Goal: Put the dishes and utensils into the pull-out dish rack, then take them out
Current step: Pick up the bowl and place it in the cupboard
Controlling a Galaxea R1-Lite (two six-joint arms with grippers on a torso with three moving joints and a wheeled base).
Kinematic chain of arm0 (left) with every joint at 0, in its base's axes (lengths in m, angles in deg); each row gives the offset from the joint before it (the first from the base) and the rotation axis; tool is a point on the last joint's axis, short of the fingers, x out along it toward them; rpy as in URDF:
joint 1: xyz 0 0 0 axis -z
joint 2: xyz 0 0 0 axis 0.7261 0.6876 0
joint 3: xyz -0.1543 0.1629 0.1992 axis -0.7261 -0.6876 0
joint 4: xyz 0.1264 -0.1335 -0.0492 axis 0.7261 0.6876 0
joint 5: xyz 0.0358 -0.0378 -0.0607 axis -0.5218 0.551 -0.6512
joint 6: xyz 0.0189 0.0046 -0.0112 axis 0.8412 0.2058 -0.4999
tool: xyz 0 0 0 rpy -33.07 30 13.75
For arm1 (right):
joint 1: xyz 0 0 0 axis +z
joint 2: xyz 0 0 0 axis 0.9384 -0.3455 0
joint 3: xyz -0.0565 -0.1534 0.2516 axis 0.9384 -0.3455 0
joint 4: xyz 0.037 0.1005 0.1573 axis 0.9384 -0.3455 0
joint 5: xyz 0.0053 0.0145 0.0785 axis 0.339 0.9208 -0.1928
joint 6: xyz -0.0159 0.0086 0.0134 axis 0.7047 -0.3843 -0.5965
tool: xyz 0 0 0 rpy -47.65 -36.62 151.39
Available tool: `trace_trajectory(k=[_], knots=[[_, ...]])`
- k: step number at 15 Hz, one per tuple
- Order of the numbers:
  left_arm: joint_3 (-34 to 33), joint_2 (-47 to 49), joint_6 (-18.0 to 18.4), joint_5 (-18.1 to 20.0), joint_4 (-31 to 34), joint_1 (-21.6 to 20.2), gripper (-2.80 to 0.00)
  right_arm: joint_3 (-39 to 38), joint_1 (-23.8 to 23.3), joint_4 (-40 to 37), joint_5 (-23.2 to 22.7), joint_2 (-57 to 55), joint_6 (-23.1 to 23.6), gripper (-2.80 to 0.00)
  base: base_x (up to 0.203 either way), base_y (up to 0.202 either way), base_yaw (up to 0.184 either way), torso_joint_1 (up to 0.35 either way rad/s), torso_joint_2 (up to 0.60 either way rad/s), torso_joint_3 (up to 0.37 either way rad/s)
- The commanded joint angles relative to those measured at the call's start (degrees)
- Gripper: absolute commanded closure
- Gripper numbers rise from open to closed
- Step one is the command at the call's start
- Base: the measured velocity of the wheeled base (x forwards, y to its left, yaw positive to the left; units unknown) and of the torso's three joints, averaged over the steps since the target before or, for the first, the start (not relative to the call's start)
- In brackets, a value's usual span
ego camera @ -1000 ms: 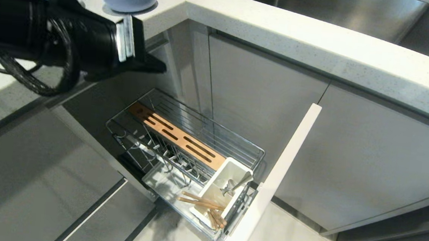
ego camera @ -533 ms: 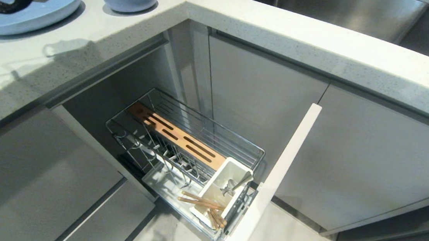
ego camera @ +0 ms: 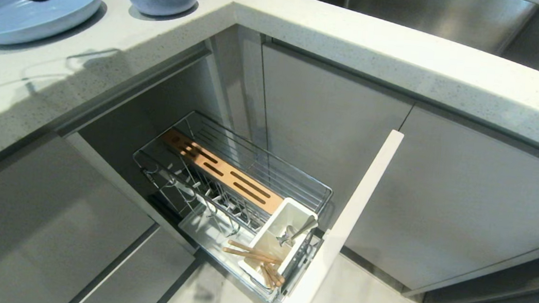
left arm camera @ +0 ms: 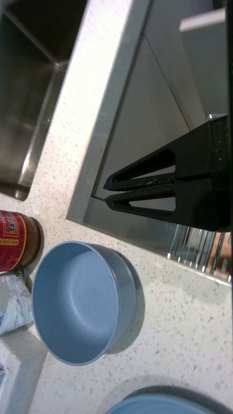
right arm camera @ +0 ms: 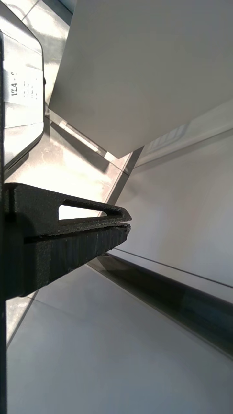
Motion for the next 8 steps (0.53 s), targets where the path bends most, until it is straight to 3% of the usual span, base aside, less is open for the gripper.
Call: trace_trajectory(k=[1,5,8], knots=[[0.1,1.9,1.6,-0.1,-0.1,-0.2,0.0,-0.1,0.0,0.0,0.0,0.2,0.0,0.0,0.0,0.0,0.0,0.0,0.0,0.0],[0.2,4.8,2.5,-0.2,-0.4,-2.7,0.0,-0.1,0.0,0.0,0.0,0.2,0.0,0.0,0.0,0.0,0.0,0.0,0.0,0.0],[0.3,4.7,5.2,-0.4,-2.0,-3.4,0.0,-0.1,0.0,0.0,0.0,0.2,0.0,0.0,0.0,0.0,0.0,0.0,0.0,0.0]])
